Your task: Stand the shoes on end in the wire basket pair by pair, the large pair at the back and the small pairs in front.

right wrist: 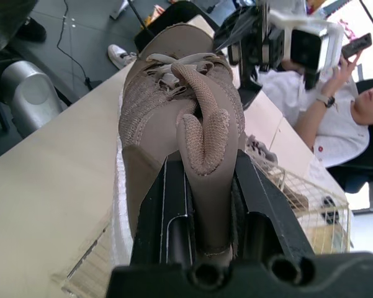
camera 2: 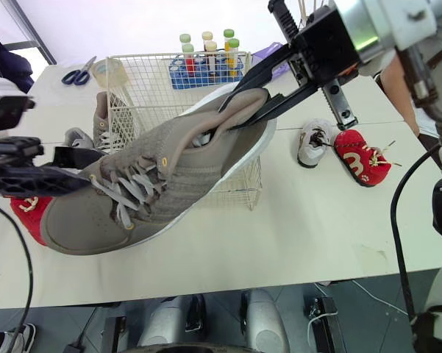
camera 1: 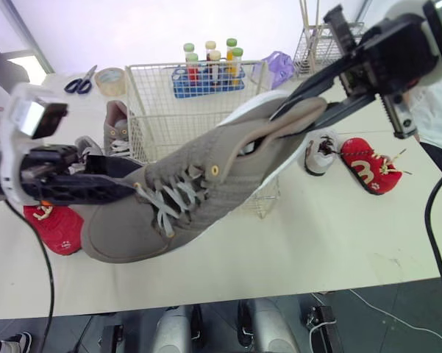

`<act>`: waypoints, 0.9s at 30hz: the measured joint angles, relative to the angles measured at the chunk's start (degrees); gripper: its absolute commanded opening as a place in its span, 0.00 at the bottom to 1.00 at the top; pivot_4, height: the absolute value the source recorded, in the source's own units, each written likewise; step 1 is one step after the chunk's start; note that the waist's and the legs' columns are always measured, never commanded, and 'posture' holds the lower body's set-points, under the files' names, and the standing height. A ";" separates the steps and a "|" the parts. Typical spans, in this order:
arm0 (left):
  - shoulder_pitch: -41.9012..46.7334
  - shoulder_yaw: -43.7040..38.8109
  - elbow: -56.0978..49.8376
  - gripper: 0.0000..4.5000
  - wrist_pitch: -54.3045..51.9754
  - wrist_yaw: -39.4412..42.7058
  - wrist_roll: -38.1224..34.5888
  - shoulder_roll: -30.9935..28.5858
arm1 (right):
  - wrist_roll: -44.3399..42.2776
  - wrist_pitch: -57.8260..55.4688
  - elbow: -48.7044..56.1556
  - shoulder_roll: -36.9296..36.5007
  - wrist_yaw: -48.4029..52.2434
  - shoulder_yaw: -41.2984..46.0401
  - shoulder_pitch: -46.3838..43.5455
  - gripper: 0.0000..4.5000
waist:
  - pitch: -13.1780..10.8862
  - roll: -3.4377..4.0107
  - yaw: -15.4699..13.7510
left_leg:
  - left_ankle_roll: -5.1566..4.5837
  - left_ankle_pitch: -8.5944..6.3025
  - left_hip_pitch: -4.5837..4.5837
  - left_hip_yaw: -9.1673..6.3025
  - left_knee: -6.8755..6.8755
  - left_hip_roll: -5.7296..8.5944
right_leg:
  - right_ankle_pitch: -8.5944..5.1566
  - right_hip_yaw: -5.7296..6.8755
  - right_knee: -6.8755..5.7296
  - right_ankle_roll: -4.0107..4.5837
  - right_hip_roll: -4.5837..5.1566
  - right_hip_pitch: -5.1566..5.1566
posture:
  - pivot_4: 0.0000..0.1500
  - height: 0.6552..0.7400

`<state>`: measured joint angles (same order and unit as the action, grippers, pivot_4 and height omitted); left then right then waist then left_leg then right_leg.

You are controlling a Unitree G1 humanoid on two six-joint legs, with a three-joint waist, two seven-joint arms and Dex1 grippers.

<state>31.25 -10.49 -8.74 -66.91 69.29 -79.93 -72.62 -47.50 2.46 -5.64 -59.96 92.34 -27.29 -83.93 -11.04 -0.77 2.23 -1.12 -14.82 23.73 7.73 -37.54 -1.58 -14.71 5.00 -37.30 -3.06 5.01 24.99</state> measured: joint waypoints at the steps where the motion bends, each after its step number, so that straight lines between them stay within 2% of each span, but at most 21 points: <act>1: 1.46 1.28 -0.17 1.00 0.00 1.20 1.48 1.06 | -0.03 -0.04 0.18 -0.07 0.00 0.00 -0.04 0.05 | 0.00 0.00 -0.06 | -0.02 -0.01 0.06 -0.01 -0.12 -0.01 | 0.00 0.00 -0.06 0.00 0.00 0.03 | 1.00 1.00; 4: 4.61 3.22 -0.46 1.00 -0.17 3.14 3.39 3.64 | -0.10 -0.48 0.44 -0.07 0.00 0.00 -0.10 0.05 | 0.00 0.00 -0.14 | -0.09 -0.05 0.52 -0.06 -0.56 -0.09 | 0.02 0.05 -0.30 -0.05 -0.04 0.33 | 1.00 1.00; 5: 5.42 3.37 -0.53 0.94 -0.41 3.40 3.51 4.66 | -0.10 -0.69 0.49 -0.05 0.00 0.00 -0.10 0.04 | 0.00 0.00 -0.17 | -0.11 -0.05 0.62 -0.07 -0.64 -0.09 | 0.05 0.05 -0.33 -0.09 -0.04 0.40 | 1.00 1.00; 7: 6.12 3.51 -0.46 0.81 -1.68 3.15 3.62 5.70 | -0.35 -0.96 0.66 -0.10 0.00 0.06 -0.10 0.04 | 0.00 0.00 -0.21 | -0.13 -0.06 0.63 -0.08 -0.71 -0.09 | 0.06 0.04 -0.38 -0.11 -0.02 0.40 | 1.00 1.00; 10: 6.36 3.43 -0.18 0.50 -3.64 1.93 3.66 7.04 | -1.08 -1.84 0.77 -0.15 0.00 0.49 -0.11 0.04 | 0.00 -0.01 -0.23 | -0.14 -0.06 0.63 -0.09 -0.73 -0.09 | 0.06 0.04 -0.40 -0.11 -0.02 0.40 | 1.00 1.00; 13: 6.18 2.58 -0.12 0.28 -4.36 0.21 3.71 8.16 | -1.08 -3.43 0.78 -0.15 0.00 0.86 -0.10 0.04 | 0.00 -0.01 -0.27 | -0.14 -0.06 0.63 -0.10 -0.75 -0.09 | 0.06 0.04 -0.44 -0.11 -0.01 0.40 | 1.00 1.00; 14: 5.85 2.01 -0.42 0.25 -4.37 -0.59 3.68 8.62 | -1.01 -4.03 0.78 -0.14 0.00 1.07 -0.10 0.04 | 0.00 -0.01 -0.28 | -0.14 -0.06 0.63 -0.10 -0.76 -0.09 | 0.06 0.04 -0.45 -0.11 -0.01 0.40 | 1.00 1.00; 17: 3.65 -0.33 -2.11 0.25 -4.61 -2.98 2.55 10.16 | -0.56 -6.08 0.85 0.01 0.00 1.92 0.02 0.04 | 0.00 -0.01 -0.36 | -0.14 -0.06 0.63 -0.11 -0.77 -0.09 | 0.06 0.04 -0.47 -0.11 0.00 0.40 | 1.00 1.00; 20: 2.20 -2.74 -3.27 0.25 -4.80 -6.45 0.65 11.70 | 1.65 -10.09 0.04 1.12 -0.37 5.18 0.34 0.36 | 0.00 -0.01 -0.59 | -0.14 -0.06 0.62 -0.13 -0.81 -0.09 | 0.06 0.04 -0.53 -0.11 0.01 0.39 | 1.00 1.00; 25: -3.77 -11.75 -4.44 0.25 -3.18 -17.29 -5.15 15.86 | 6.19 -21.85 -7.45 -0.47 -11.28 15.96 6.70 0.95 | 0.03 -0.14 -1.62 | -0.14 -0.06 0.61 -0.18 -0.94 -0.08 | 0.07 0.05 -0.55 -0.09 0.09 0.32 | 1.00 1.00; 27: -4.94 -15.55 -5.37 0.25 -0.93 -22.30 -8.22 17.74 | 4.16 -29.49 -8.24 -0.58 -16.76 21.51 11.80 0.98 | 0.02 -0.14 -1.78 | -0.18 -0.09 0.67 -0.27 -1.09 -0.08 | 0.07 0.09 -0.60 -0.08 0.15 0.28 | 1.00 1.00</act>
<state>26.31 -26.04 -14.11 -67.84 46.98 -88.15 -54.88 -43.34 -27.03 -13.88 -60.54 75.58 -5.78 -72.13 -11.01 -0.91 0.45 -1.30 -14.91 24.40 7.47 -38.63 -1.66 -14.64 5.09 -37.89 -3.14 5.16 25.27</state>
